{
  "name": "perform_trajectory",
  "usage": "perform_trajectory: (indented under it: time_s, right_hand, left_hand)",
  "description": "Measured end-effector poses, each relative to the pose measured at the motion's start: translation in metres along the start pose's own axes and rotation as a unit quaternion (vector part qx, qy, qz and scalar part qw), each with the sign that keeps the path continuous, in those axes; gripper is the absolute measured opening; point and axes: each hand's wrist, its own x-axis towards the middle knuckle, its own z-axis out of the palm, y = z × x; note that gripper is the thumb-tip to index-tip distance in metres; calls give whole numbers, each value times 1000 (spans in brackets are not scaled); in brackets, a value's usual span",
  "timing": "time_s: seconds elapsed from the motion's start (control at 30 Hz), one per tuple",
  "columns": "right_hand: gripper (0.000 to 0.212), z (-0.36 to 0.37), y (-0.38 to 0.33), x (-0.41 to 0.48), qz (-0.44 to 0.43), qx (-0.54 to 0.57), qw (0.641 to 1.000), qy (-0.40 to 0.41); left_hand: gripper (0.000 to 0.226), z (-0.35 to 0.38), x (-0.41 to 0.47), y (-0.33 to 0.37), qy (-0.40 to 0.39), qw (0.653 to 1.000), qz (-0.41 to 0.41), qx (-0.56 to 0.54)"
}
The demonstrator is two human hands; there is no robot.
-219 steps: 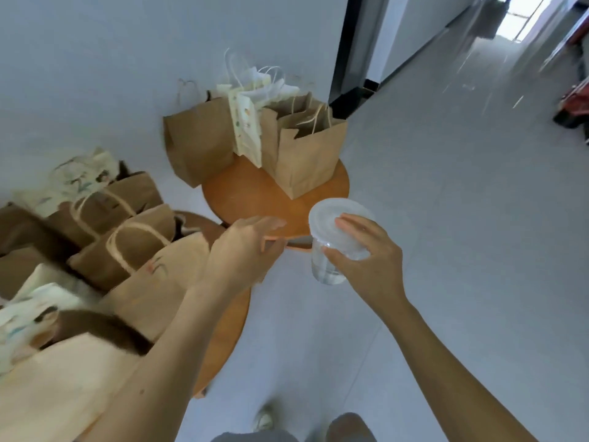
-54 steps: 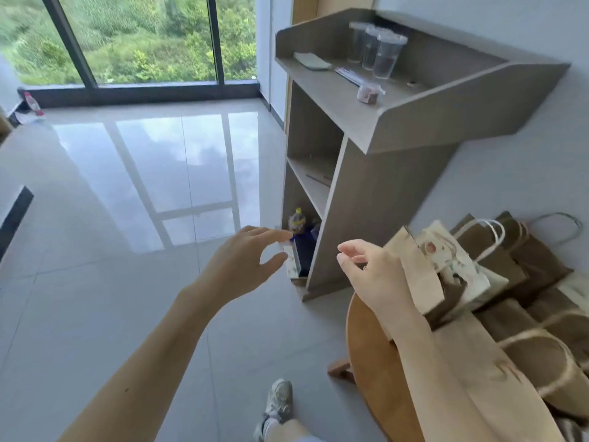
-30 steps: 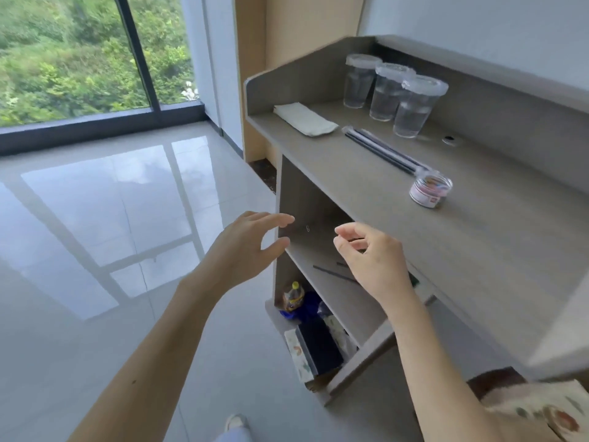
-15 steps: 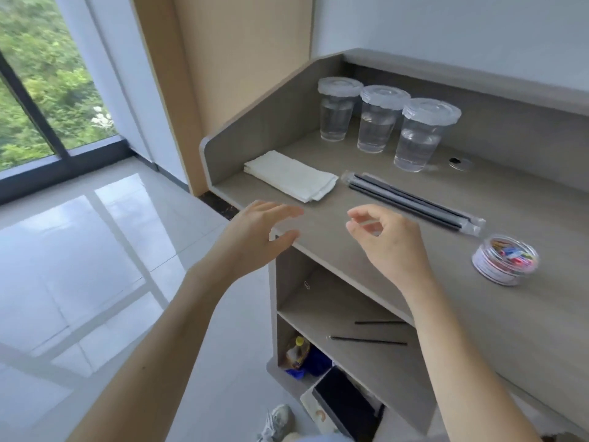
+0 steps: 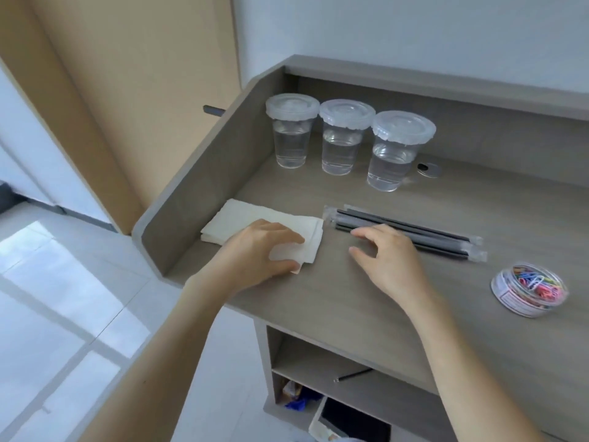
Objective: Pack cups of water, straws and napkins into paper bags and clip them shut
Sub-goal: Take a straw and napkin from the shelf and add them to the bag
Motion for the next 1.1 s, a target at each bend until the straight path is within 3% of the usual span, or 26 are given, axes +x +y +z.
perform_trajectory:
  time_s: [0.1,0.2,0.5,0.7,0.83,0.97,1.1]
  right_hand:
    - [33,5,-1,-1,5,-20,1000,21]
    - [38,8,-2,1,22,-72,997,21]
    - [25,15,-9,4,36,-121,990,60]
    - [12,17,-19,8,27,-168,984,59]
    - [15,17,-26,5,40,-197,979,39]
    - [17,17,-37,0,89,-205,975,18]
    - [12,4,-52,-14,146,-123,979,68]
  left_hand:
    - [36,1,7,-9,6,999,51,-19]
    - [48,0,11,-20,3,995,90,-39]
    - [37,-3,16,-32,0,980,199,-23]
    - [36,-6,17,-36,-20,972,233,-2]
    - [31,-6,21,-39,-23,969,244,-16]
    - [34,-5,19,-42,9,966,251,-58]
    - [36,-7,20,-46,78,965,221,-120]
